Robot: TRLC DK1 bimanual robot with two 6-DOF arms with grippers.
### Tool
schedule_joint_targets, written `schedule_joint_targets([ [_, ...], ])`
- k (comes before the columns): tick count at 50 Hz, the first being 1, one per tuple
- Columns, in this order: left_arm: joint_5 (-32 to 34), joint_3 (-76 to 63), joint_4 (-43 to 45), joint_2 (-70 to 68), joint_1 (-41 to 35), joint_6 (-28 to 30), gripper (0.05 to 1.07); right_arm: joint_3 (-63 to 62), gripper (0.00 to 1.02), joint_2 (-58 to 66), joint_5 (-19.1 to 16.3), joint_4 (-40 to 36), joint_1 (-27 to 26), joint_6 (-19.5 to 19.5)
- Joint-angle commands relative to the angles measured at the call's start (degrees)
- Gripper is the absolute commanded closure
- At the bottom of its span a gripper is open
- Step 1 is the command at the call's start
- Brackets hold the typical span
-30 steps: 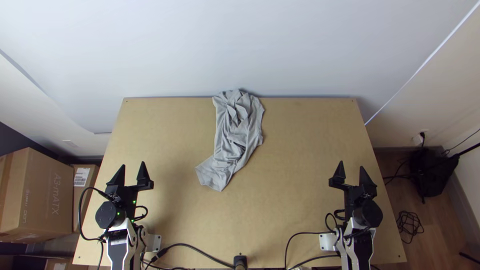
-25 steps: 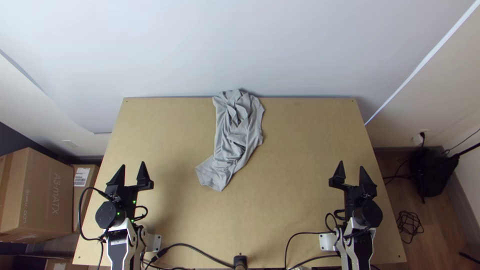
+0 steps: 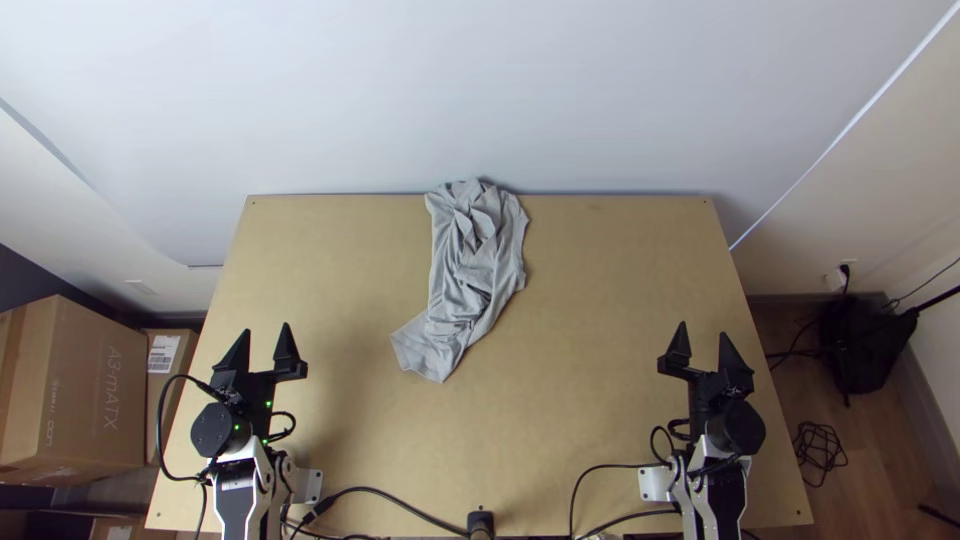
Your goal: Fold the t-shirt
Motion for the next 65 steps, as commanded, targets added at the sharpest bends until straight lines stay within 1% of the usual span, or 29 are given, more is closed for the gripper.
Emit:
schedule_joint_targets([
  [1,-0.14,-2.20,-1.50,-0.32,0.27,0.84,0.10,-0.32,0.03,-0.16,0.39,-0.62,-0.34,-0.35],
  [49,-0.14,-2.20,-1.50,-0.32,0.27,0.84,0.10,-0.32,0.03,-0.16,0.39,-0.62,-0.25,-0.35],
  [55,-0.14,-2.20,-1.50,-0.32,0.27,0.84,0.10,-0.32,0.03,-0.16,0.39,-0.62,1.33,-0.18],
  [62,-0.14,-2.20,-1.67,-0.23,-0.08,0.57,0.10,-0.32,0.04,-0.16,0.30,-0.62,1.59,0.17],
  [65,-0.41,-2.20,-1.67,-0.32,0.10,0.75,0.10,-0.32,0.04,-0.16,0.04,-0.80,2.56,0.44],
])
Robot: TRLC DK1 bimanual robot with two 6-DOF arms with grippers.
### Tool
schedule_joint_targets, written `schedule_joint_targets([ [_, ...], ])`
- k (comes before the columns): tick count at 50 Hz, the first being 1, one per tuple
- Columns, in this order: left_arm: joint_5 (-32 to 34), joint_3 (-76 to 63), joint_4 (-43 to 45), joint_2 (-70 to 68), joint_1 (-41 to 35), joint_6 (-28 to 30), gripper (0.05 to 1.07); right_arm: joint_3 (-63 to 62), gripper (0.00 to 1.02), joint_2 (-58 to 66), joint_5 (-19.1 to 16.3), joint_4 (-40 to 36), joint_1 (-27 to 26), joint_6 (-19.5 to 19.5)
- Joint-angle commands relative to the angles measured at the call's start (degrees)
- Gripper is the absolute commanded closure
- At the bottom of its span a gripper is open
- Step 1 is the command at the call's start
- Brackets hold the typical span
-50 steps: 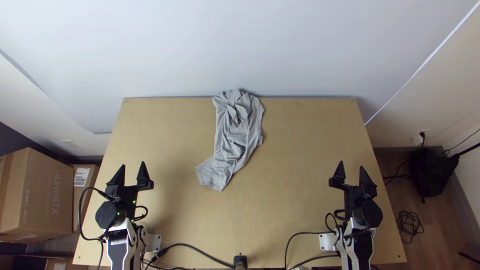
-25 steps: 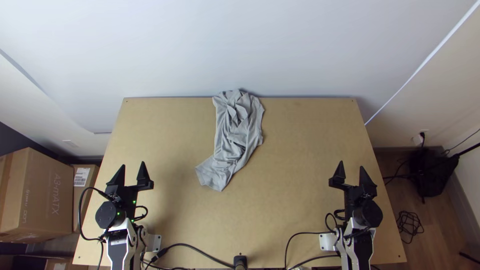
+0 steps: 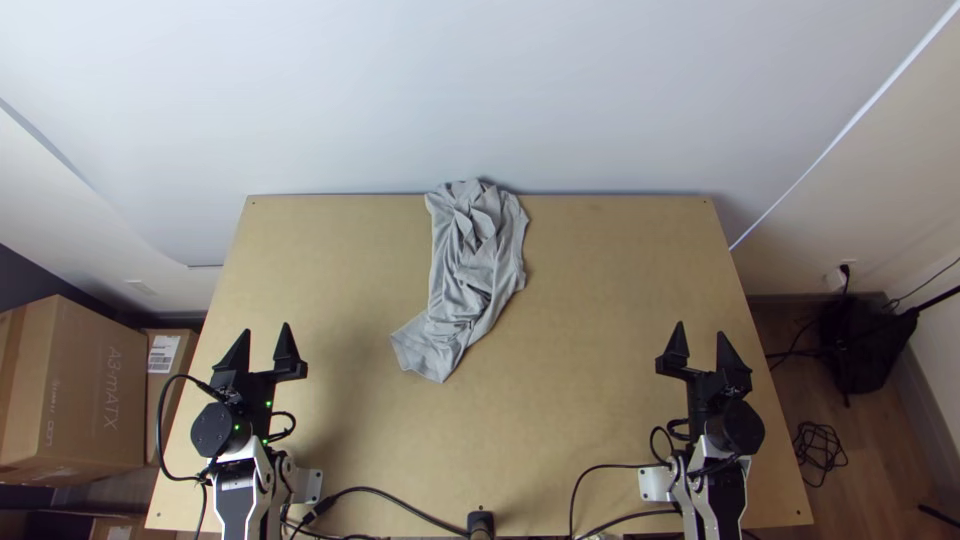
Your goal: Fold the t-shirt
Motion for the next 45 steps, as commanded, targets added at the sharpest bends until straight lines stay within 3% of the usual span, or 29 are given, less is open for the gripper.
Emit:
schedule_joint_targets([
  [1,-1.02,-2.17,-1.70,-0.32,0.19,1.01,0.10,-0.32,0.04,-0.08,-0.05,-0.95,1.33,-0.05],
  [4,-1.73,-2.17,-1.87,-0.32,0.80,1.45,0.10,-0.23,0.04,0.27,-1.72,-1.74,1.42,-0.75],
  [12,-1.90,-2.17,-1.96,-0.32,1.50,3.39,0.10,-0.23,0.04,-0.16,-1.90,-1.57,3.36,-2.59],
  [28,-1.55,7.41,-5.39,1.53,1.86,5.14,0.10,6.10,0.04,1.15,-1.98,0.81,8.19,-0.84],
  [45,-0.85,27.27,-4.07,21.83,-0.52,6.46,0.10,25.52,0.03,25.59,-2.07,1.33,11.97,0.31],
])
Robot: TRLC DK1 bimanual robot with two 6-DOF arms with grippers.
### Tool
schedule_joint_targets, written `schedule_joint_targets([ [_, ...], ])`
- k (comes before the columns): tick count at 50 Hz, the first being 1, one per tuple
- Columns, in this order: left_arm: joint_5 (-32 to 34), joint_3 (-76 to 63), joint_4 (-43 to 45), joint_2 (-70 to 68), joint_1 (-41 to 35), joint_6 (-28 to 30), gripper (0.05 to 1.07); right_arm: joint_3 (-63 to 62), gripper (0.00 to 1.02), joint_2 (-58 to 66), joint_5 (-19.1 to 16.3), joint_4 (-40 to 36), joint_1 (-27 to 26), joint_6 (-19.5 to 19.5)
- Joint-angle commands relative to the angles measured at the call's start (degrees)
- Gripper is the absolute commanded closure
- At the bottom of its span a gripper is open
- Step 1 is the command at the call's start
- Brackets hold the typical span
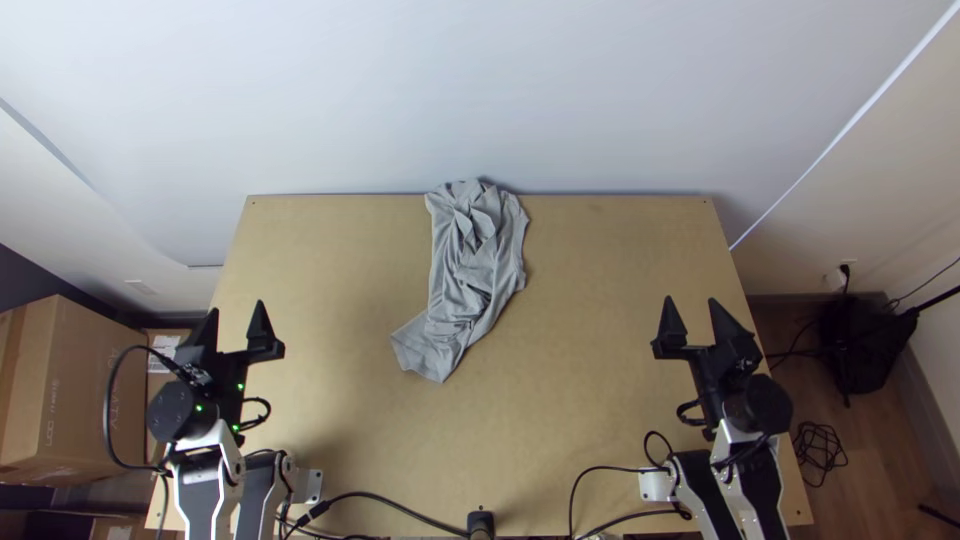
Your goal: Fold the t-shirt
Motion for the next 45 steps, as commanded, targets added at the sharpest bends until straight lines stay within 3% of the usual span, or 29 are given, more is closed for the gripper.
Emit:
schedule_joint_targets([
  [1,0.57,8.33,0.67,6.58,-1.92,1.85,0.10,7.61,0.04,7.32,-0.32,0.70,1.54,0.92],
  [14,0.48,30.92,-12.51,26.62,-9.21,2.55,0.10,25.80,0.04,21.73,-0.50,-6.95,5.50,3.12],
  [27,0.48,49.81,-32.20,46.13,-17.39,2.03,0.10,39.95,0.04,34.65,-2.08,-23.56,6.47,10.67],
  [45,0.48,69.68,-50.83,67.14,-30.57,-10.28,0.10,39.25,0.04,39.14,-5.42,-28.30,5.50,19.73],
])
